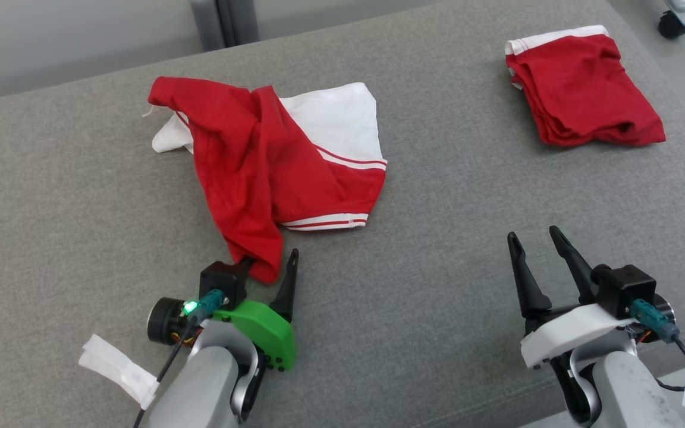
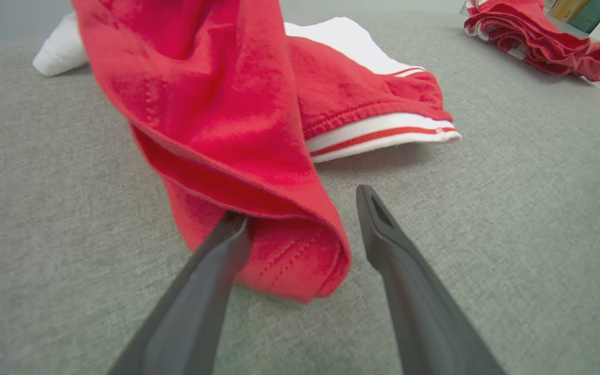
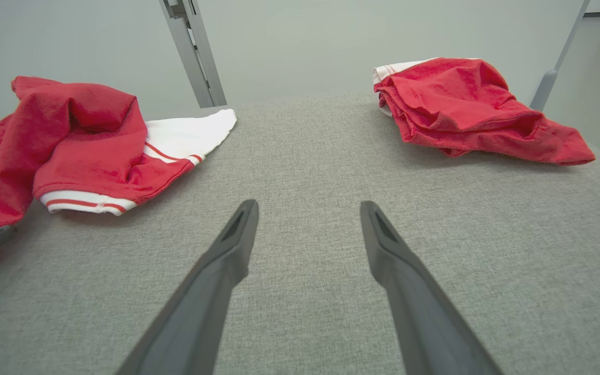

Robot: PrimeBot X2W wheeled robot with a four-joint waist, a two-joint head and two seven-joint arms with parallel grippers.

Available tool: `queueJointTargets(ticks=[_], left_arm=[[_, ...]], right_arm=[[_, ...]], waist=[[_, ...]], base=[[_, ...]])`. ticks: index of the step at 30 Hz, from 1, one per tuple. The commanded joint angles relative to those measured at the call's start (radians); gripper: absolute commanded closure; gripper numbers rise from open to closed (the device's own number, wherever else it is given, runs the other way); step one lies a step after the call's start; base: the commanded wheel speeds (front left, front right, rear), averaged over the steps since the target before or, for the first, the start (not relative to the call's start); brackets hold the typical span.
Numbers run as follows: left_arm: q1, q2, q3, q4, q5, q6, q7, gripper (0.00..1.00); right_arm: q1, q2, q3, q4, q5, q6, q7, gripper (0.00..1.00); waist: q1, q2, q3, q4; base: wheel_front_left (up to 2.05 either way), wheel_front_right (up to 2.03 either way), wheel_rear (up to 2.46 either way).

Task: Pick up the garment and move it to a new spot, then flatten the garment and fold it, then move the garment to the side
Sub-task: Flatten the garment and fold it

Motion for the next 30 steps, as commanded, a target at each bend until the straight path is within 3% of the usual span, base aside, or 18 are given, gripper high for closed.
queueJointTargets(ticks=[1, 2, 6, 14, 20, 30], left_arm=[[-0.025, 0.007, 0.01, -0.003, -0.001, 0.011, -0.01, 0.76], [-0.028, 0.008, 0.013, -0.008, 0.001, 0.011, -0.014, 1.0], [-0.04, 0.014, 0.028, -0.062, 0.008, 0.005, -0.021, 1.0], [-0.031, 0.041, 0.082, -0.304, 0.006, -0.013, -0.021, 1.0], [-0.029, 0.111, 0.113, -0.472, -0.003, -0.012, 0.014, 1.0], [-0.108, 0.253, 0.199, -0.695, -0.052, -0.013, 0.196, 1.0]], right_arm=[[-0.009, -0.003, -0.007, -0.006, 0.005, -0.001, -0.005, 0.0], [-0.009, -0.003, -0.011, -0.006, 0.005, -0.001, -0.005, 0.0], [-0.007, -0.003, -0.027, -0.01, 0.002, -0.001, -0.005, 0.0], [0.006, -0.003, -0.039, -0.006, -0.008, -0.001, -0.005, 0.0], [0.018, -0.003, -0.047, 0.0, -0.013, -0.001, -0.005, 0.0], [0.024, -0.003, -0.041, 0.004, -0.002, -0.001, -0.005, 0.0]], waist=[[0.0, -0.0001, 0.022, -0.017], [0.0, -0.0001, 0.022, -0.014], [0.0, -0.0001, 0.011, 0.012], [0.0, -0.0001, -0.038, 0.077], [0.0, -0.0001, -0.072, 0.117], [0.0, -0.0001, -0.108, 0.13]], base=[[0.0, 0.0, 0.0], [0.0, 0.0, 0.0], [0.0, 0.0, 0.0], [0.0, 0.0, 0.0], [0.0, 0.0, 0.0], [0.0, 0.0, 0.0]])
